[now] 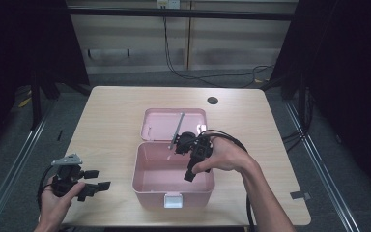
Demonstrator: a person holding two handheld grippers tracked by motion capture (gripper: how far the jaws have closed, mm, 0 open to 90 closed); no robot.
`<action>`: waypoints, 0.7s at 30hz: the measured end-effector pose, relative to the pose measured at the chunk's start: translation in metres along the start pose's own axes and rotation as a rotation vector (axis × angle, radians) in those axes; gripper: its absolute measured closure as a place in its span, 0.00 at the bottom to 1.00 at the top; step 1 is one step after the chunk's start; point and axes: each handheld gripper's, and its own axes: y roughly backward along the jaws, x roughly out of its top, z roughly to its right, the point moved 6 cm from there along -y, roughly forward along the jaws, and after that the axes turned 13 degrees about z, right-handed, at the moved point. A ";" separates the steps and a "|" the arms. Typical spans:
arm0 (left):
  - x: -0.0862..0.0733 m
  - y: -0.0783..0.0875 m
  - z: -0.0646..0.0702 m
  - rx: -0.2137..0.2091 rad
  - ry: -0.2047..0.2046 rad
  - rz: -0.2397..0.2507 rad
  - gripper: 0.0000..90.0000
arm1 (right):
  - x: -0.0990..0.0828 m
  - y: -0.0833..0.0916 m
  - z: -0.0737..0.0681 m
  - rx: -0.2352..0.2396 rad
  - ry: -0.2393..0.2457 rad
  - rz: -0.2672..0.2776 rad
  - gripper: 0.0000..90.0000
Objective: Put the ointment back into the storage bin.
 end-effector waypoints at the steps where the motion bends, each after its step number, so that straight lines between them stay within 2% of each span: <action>1: 0.000 0.000 0.000 0.000 0.001 0.000 0.25 | -0.001 0.002 0.001 -0.005 0.001 0.006 0.60; 2: 0.000 0.000 0.000 -0.001 0.000 -0.001 0.25 | -0.003 0.005 0.002 -0.011 -0.011 0.009 0.60; 12: 0.000 0.000 0.000 -0.002 0.000 -0.001 0.25 | -0.010 0.024 0.005 -0.039 -0.026 0.029 0.60; 21: 0.000 0.000 0.000 0.001 0.000 -0.003 0.25 | -0.027 0.043 0.011 -0.074 -0.067 0.029 0.60</action>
